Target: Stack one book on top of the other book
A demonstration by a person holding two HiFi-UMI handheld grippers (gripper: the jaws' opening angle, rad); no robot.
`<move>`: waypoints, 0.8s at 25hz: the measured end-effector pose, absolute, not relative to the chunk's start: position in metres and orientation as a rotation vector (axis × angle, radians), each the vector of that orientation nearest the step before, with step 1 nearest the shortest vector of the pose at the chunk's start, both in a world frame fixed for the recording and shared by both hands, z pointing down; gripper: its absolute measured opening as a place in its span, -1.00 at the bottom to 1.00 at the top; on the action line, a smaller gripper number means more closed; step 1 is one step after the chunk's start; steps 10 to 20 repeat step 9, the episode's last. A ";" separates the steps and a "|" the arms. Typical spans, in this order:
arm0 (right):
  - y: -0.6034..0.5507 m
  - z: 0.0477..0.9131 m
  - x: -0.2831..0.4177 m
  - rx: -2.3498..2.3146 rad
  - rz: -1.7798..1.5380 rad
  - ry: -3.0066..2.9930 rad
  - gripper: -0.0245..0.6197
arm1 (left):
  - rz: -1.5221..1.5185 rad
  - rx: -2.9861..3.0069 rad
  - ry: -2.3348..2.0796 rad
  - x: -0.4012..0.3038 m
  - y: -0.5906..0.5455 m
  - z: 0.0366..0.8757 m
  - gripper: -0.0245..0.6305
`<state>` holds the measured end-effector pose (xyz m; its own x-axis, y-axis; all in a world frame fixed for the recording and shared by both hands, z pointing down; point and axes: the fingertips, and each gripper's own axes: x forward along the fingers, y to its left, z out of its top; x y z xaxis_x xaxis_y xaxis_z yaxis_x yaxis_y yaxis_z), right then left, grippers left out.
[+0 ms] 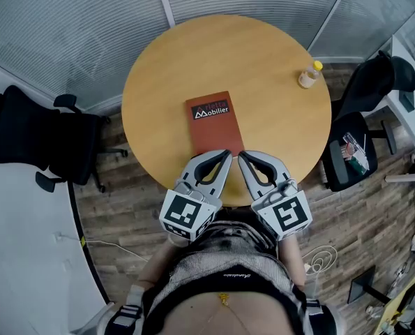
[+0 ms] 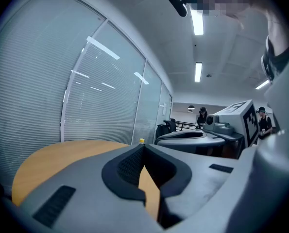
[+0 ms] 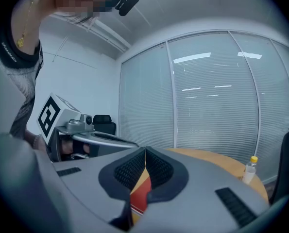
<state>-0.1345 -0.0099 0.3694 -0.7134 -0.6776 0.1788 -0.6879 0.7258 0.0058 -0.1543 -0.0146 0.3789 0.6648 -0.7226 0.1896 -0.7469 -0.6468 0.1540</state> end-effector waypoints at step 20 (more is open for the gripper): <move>-0.014 0.372 -0.139 1.079 0.062 -2.750 -0.85 | 0.171 2.660 -1.200 -0.159 -0.020 0.379 -0.87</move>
